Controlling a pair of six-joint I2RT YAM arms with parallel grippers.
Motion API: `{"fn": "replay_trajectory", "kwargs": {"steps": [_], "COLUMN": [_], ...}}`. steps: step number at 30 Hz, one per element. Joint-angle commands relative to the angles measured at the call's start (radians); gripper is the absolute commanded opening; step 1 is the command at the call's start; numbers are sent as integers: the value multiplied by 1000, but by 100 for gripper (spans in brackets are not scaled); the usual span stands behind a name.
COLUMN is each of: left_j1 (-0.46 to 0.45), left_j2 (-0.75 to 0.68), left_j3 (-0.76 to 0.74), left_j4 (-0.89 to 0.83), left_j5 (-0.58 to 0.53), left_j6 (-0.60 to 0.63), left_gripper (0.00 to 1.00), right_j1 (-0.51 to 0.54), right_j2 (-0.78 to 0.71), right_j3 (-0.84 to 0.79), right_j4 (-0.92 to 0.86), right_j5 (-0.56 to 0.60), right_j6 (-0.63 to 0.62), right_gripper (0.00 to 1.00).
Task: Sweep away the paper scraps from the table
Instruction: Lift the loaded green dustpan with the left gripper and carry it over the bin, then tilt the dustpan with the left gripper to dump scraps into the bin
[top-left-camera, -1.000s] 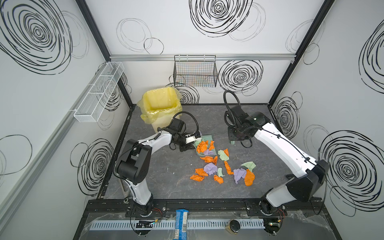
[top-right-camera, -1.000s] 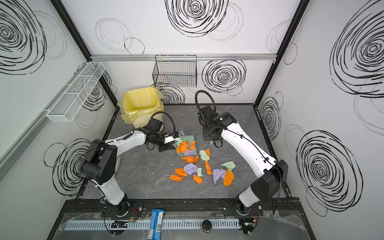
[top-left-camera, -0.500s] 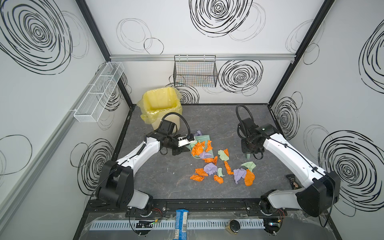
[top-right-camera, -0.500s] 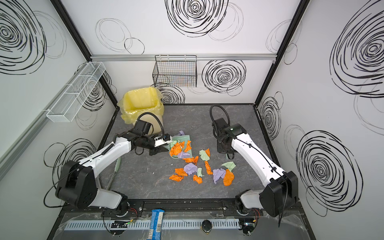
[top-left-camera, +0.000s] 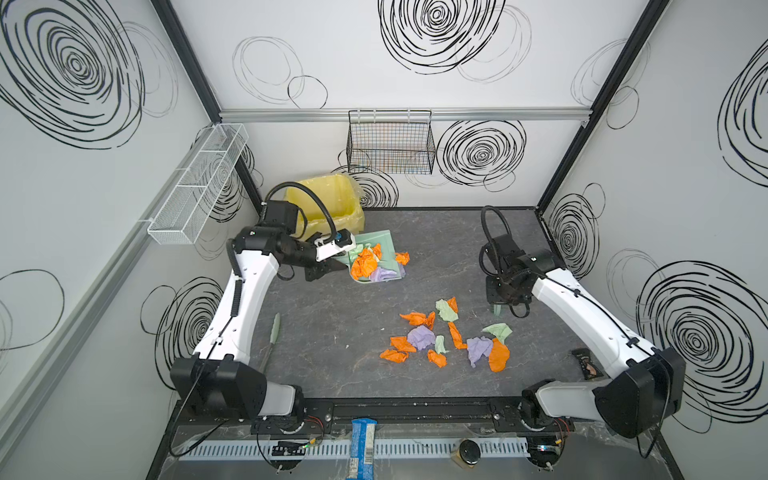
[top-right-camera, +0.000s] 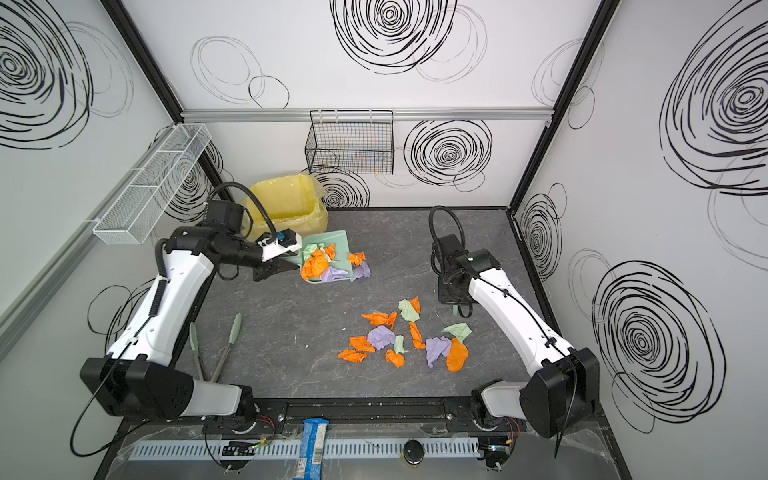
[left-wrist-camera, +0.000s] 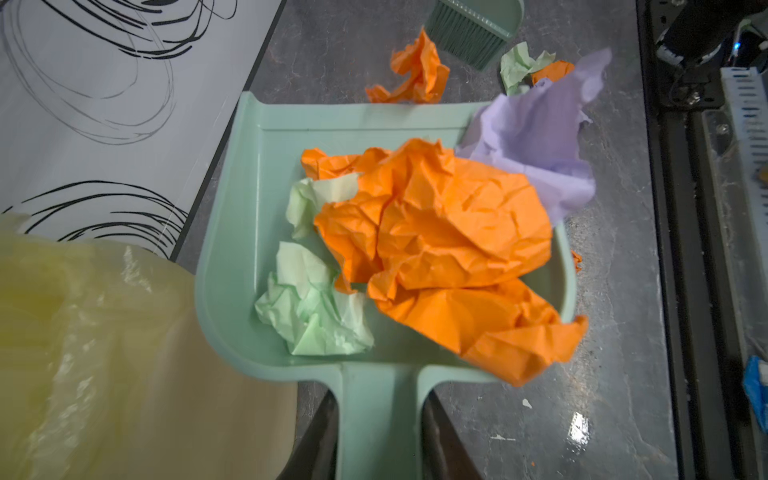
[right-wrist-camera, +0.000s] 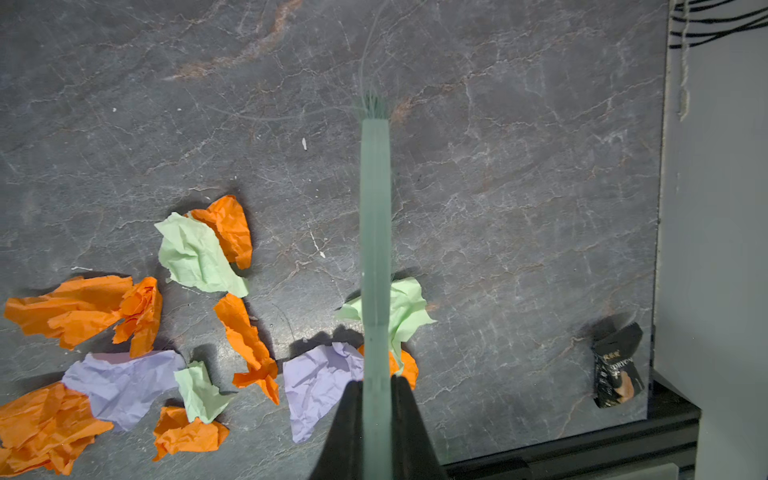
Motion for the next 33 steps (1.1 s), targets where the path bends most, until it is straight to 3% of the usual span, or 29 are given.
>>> {"fn": "replay_trajectory", "kwargs": {"steps": [1,13,22,26,33], "left_j1": [61,155,223,225,145], "left_j2": [86,320,502,592,594], "left_j3": [140,554,880,1015,999], "left_j4": [-242,-250,-249,-235,-67], "left_j5": [79,14,-133,-257,-545], "left_j6": [116,38,36,62,157], "left_gripper": [0,0,0,0,0], "right_j1": [-5,-6,-7,-4,0], "right_j2": [-6,13,8,16,24], "right_j3": [-17,-37,-80,-84,-89], "right_j4": [22,59,84,91,96], "right_j5": [-11,-32,-45,-56,-58], "right_j6": [-12,-37,-41,-42,-40], "right_gripper": [0,0,0,0,0]}}
